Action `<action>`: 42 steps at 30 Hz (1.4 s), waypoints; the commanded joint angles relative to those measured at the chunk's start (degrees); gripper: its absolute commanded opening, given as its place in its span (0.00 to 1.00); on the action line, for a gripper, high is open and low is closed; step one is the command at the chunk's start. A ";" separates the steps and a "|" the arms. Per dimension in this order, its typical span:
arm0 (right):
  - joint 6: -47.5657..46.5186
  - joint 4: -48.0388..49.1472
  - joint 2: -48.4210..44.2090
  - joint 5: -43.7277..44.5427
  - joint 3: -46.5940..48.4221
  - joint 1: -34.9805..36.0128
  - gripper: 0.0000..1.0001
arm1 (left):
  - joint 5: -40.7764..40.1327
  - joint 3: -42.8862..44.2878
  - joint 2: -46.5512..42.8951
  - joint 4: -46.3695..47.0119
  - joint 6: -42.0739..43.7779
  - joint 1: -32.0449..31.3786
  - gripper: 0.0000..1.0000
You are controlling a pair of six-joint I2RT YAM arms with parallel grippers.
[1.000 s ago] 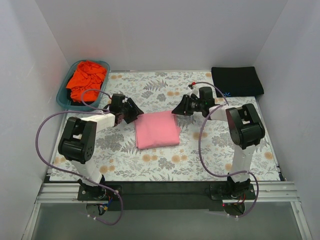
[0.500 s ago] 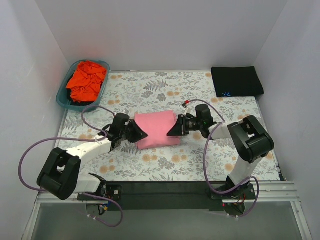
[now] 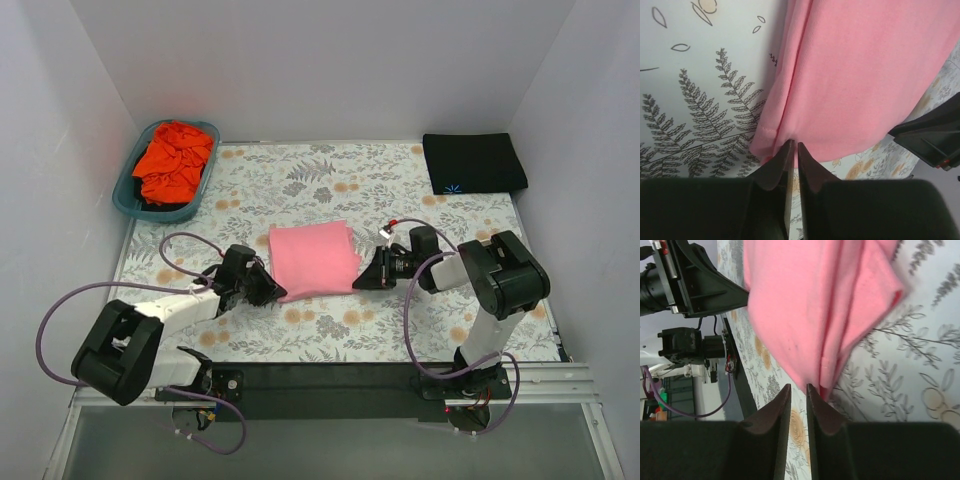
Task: Fold and stack the t-shirts
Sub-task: Fold the tshirt, then neatly place the folded tshirt to the corner
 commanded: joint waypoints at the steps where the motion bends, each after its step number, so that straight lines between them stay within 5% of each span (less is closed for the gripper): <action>1: 0.81 0.76 -6.31 0.43 0.84 1.95 0.26 | -2.60 1.13 -4.20 -7.08 1.97 0.26 0.11; 7: 6.52 0.93 -9.93 6.48 7.77 12.49 0.31 | -12.05 7.82 -10.53 -16.57 4.08 0.26 0.25; 12: 9.08 1.54 -1.08 10.63 14.11 20.31 0.32 | -22.01 13.27 -13.87 -28.52 4.52 0.44 0.27; 19: 12.16 6.38 11.51 12.65 17.29 22.26 0.31 | -26.06 15.82 -15.99 -33.90 8.56 0.44 0.37; 26: 10.84 5.33 5.30 12.83 16.67 21.91 0.34 | -25.18 18.72 -14.58 -34.08 12.51 -2.62 0.51; 30: 3.13 -7.54 -6.72 17.47 16.67 17.61 0.41 | -26.15 22.84 -10.20 -33.55 15.06 -6.84 0.52; 34: -9.44 -33.89 -15.10 32.38 19.13 11.55 0.51 | -29.83 28.21 -2.91 -33.20 17.87 -14.57 0.53; 42: -19.13 -52.67 -28.36 44.46 15.62 -4.88 0.84 | -40.13 43.58 17.30 -31.80 31.31 -34.79 0.59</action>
